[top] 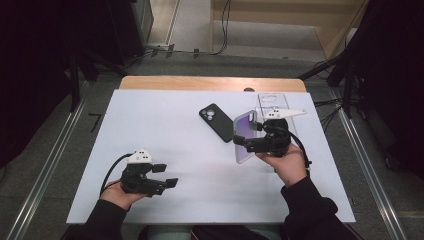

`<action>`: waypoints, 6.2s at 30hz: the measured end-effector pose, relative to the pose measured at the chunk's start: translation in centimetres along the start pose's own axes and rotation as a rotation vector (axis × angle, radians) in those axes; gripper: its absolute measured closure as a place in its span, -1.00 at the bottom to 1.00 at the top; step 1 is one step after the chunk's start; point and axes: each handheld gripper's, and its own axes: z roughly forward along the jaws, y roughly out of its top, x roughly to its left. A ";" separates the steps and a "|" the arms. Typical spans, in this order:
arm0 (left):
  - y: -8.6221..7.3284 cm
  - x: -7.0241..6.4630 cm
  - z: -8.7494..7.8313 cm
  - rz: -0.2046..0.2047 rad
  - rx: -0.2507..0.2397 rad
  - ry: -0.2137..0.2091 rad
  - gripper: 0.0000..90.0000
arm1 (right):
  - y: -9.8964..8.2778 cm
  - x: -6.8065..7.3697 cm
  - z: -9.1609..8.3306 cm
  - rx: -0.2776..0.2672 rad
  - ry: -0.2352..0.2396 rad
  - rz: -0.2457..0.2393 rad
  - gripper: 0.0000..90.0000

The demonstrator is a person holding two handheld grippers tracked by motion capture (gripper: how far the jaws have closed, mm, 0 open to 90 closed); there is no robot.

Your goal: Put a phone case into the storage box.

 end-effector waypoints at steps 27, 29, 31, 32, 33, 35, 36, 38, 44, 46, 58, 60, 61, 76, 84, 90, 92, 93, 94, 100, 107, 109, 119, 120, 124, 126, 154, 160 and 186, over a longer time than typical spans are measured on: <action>-1.9 0.7 -1.3 -0.097 -0.040 0.053 -0.37 | 2.6 -5.6 -3.5 -0.122 -0.198 0.093 -0.65; -1.9 0.7 -1.3 -0.097 -0.037 0.052 -0.37 | 2.5 -5.9 -3.6 -0.128 -0.229 0.086 -0.65; -1.9 0.6 -1.3 -0.095 -0.037 0.051 -0.37 | 2.3 -6.2 -3.6 -0.126 -0.256 0.089 -0.65; -1.9 0.6 -1.2 -0.094 -0.037 0.049 -0.37 | 2.3 -6.4 -3.7 -0.127 -0.263 0.095 -0.65; -1.9 0.6 -1.3 -0.093 -0.038 0.047 -0.37 | 2.2 -6.7 -3.7 -0.127 -0.272 0.103 -0.65; -1.9 0.7 -1.3 -0.096 -0.042 0.043 -0.37 | 2.1 -7.1 -3.7 -0.126 -0.290 0.114 -0.65; -1.9 0.7 -1.3 -0.098 -0.044 0.044 -0.37 | 2.0 -7.5 -3.8 -0.130 -0.307 0.117 -0.65; -1.9 0.7 -1.4 -0.098 -0.048 0.050 -0.37 | 2.0 -7.6 -3.8 -0.135 -0.315 0.117 -0.65; -1.8 0.6 -1.3 -0.094 -0.046 0.055 -0.37 | 2.0 -8.6 -3.6 -0.146 -0.350 0.128 -0.65; -1.7 0.5 -1.1 -0.097 -0.051 0.054 -0.37 | 1.9 -9.2 -3.0 -0.145 -0.364 0.139 -0.65; -1.4 0.4 -0.6 -0.073 -0.036 0.044 -0.37 | 3.2 -11.6 -1.3 -0.160 -0.418 0.134 -0.65; -1.4 0.4 -0.5 -0.066 -0.029 0.042 -0.37 | 3.6 -12.4 -1.0 -0.156 -0.427 0.155 -0.65; -1.4 0.4 -0.5 -0.066 -0.028 0.046 -0.37 | 3.7 -12.7 -0.9 -0.156 -0.432 0.160 -0.65; -1.1 0.2 -0.2 -0.062 -0.040 0.036 -0.37 | 4.5 -16.4 2.8 -0.125 -0.502 0.201 -0.65; -1.2 0.1 -0.1 -0.054 -0.034 0.035 -0.37 | 4.2 -17.7 4.5 -0.106 -0.529 0.196 -0.65; -1.2 0.0 -0.1 -0.051 -0.042 0.034 -0.36 | 3.6 -18.6 5.9 -0.082 -0.521 0.246 -0.66; -1.2 0.0 0.0 -0.048 -0.037 0.032 -0.36 | 3.4 -18.8 6.3 -0.075 -0.526 0.255 -0.66; -1.2 0.0 0.0 -0.049 -0.037 0.034 -0.37 | 3.4 -18.9 6.5 -0.068 -0.525 0.260 -0.66; -1.2 0.0 0.0 -0.050 -0.035 0.030 -0.36 | 3.3 -18.9 6.7 -0.064 -0.523 0.262 -0.66; -1.2 0.1 -0.1 -0.050 -0.037 0.033 -0.36 | 3.4 -19.0 7.6 -0.054 -0.521 0.249 -0.67; -1.3 0.0 0.1 -0.052 -0.032 0.023 -0.36 | 3.4 -18.9 8.0 -0.049 -0.542 0.232 -0.67; -1.3 0.0 0.1 -0.052 -0.032 0.025 -0.36 | 3.3 -19.1 8.1 -0.047 -0.535 0.243 -0.70; -1.3 0.0 0.1 -0.056 -0.033 0.021 -0.36 | 3.2 -19.4 8.0 -0.041 -0.525 0.244 -0.98; -1.3 0.0 0.1 -0.056 -0.036 0.019 -0.36 | 3.3 -19.4 7.9 -0.035 -0.527 0.241 -0.98; -1.3 0.2 0.0 -0.066 -0.037 0.018 -0.36 | 3.3 -19.1 7.5 -0.021 -0.499 0.258 -0.98; -1.3 0.2 0.0 -0.066 -0.036 0.019 -0.37 | 3.3 -18.9 7.3 -0.014 -0.490 0.259 -0.98; -0.3 0.9 -0.2 -0.066 -0.030 0.005 -0.37 | 2.0 -12.1 2.0 0.046 -0.233 0.201 -0.72; 0.1 1.1 -0.2 -0.062 -0.034 -0.002 -0.37 | 1.5 -10.3 1.3 0.080 -0.175 0.152 -0.72; 1.0 2.0 0.0 -0.054 -0.031 -0.040 -0.37 | -4.4 -3.5 -2.3 0.135 0.040 0.003 -0.69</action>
